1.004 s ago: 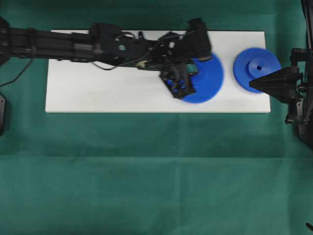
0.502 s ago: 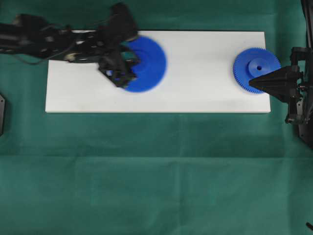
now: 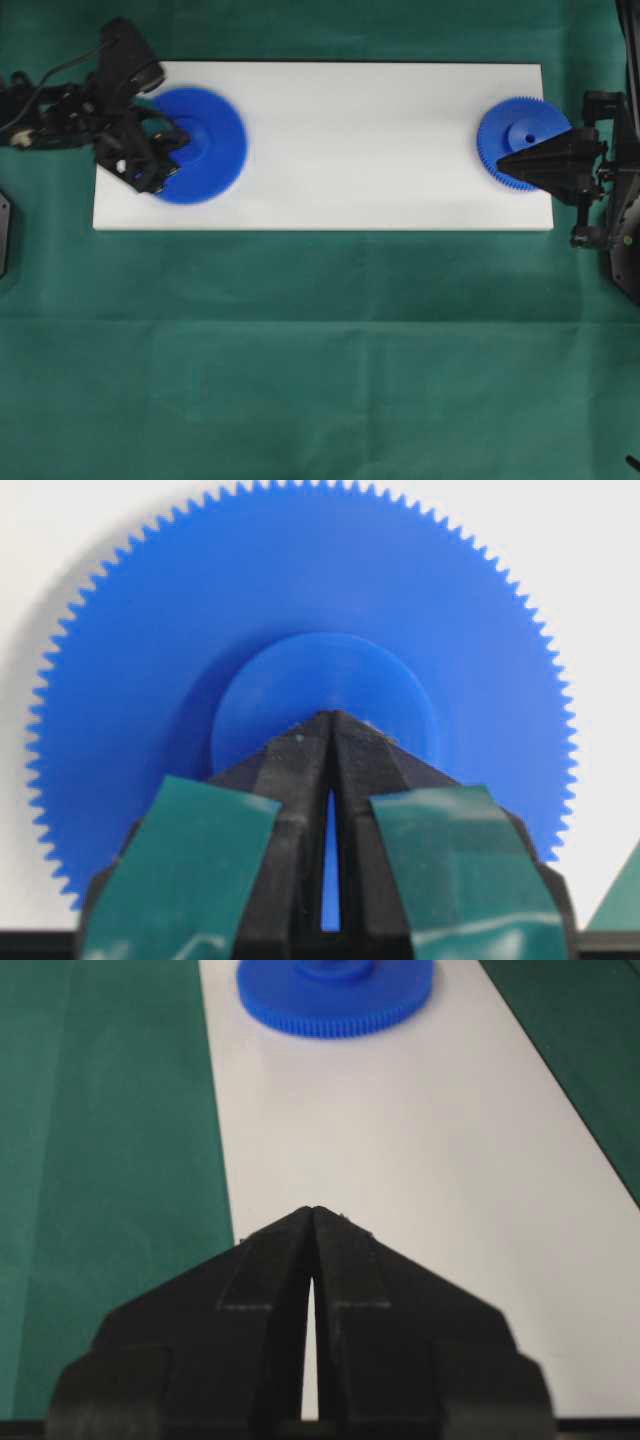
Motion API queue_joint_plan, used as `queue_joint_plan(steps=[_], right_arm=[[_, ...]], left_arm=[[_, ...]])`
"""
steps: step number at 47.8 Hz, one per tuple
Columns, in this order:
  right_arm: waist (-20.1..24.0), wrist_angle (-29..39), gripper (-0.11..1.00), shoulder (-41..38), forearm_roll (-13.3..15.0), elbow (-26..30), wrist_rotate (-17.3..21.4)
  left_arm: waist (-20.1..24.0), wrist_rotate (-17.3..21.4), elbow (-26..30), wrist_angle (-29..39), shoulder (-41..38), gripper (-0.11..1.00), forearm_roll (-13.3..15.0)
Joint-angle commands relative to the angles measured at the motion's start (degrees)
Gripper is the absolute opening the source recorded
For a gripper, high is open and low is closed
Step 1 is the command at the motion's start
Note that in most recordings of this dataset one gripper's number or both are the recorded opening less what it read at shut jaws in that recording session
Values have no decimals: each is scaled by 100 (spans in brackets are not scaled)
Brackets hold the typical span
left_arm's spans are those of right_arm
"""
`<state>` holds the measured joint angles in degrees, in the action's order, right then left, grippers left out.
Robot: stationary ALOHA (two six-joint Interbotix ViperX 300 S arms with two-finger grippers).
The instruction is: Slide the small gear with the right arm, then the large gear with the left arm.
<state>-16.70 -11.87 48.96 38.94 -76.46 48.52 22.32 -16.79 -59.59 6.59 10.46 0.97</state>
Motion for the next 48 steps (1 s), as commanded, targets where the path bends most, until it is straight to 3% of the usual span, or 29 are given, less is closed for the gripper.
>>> queue_joint_plan(steps=[1,17,48], right_arm=[[9,-44,50,-149,-9,202,9],[9,-132,50,-387,-18,246,9],[9,-149,50,-360,-18,211,9]], left_arm=[[79,-44,-554,149,132,0,9],[193,-18,-905,167,967,0,9],[185,0,-562,246,1099,0,0]])
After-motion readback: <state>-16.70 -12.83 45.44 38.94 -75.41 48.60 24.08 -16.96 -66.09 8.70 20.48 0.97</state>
